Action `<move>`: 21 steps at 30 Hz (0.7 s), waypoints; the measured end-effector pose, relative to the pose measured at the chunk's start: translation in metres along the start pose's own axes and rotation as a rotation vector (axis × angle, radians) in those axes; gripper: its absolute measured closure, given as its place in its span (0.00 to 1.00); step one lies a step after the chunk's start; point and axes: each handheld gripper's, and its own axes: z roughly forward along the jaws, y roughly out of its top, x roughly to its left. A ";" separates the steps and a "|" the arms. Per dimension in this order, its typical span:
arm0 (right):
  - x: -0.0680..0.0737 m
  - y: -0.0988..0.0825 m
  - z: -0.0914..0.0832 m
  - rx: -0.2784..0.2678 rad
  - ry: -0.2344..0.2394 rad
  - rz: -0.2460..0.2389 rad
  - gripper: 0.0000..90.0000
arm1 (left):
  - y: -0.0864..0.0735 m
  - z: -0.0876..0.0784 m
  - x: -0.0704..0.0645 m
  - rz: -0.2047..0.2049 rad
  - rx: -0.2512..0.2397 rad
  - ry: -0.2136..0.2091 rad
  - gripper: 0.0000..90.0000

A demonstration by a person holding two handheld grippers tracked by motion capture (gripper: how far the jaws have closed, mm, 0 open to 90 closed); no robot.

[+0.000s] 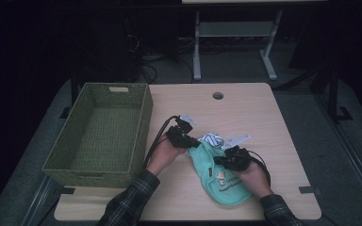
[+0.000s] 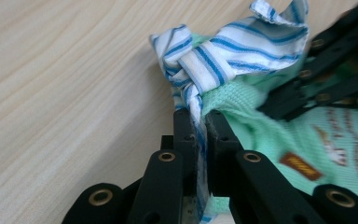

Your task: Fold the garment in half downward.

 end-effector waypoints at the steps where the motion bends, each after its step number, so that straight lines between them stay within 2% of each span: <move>1: -0.001 0.001 0.001 0.005 0.000 0.007 1.00 | 0.001 -0.003 -0.001 0.006 -0.004 -0.002 0.94; 5: -0.006 0.005 0.006 -0.014 0.002 0.018 1.00 | 0.005 -0.011 -0.006 0.004 -0.040 -0.013 0.94; 9: -0.008 0.008 0.007 -0.009 0.004 0.020 1.00 | 0.005 -0.011 -0.007 0.017 -0.041 0.011 0.94; 10: -0.008 0.008 0.005 -0.010 -0.005 0.002 1.00 | 0.005 -0.012 -0.006 0.024 -0.036 0.014 0.94; 15: -0.006 0.006 -0.018 -0.037 -0.009 0.021 1.00 | 0.004 -0.014 -0.003 0.028 -0.043 0.026 0.94; 21: -0.004 -0.019 -0.038 -0.006 -0.022 0.037 1.00 | 0.003 -0.018 0.002 0.007 -0.054 0.056 0.94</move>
